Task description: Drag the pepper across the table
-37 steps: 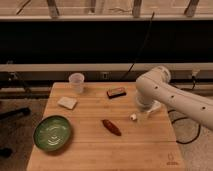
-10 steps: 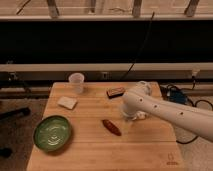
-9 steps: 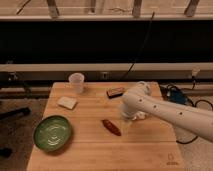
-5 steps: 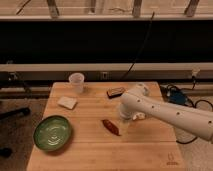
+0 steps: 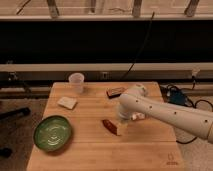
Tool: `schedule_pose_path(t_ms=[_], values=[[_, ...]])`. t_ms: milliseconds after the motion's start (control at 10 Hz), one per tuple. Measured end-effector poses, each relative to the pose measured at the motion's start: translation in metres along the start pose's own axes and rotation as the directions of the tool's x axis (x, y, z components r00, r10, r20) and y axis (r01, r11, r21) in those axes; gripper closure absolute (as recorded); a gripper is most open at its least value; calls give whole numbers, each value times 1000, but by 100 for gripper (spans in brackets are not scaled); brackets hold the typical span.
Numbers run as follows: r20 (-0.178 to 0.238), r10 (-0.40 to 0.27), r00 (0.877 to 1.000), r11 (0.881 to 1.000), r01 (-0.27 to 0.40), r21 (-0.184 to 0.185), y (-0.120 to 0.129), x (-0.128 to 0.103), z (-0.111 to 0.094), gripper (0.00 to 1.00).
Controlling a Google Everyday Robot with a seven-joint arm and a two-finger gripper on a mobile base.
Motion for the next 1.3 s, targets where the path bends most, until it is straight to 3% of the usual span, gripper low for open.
schedule_pose_path(t_ms=[1300], values=[[11,51,999,999,-51,-1,-4,-8,18,20]])
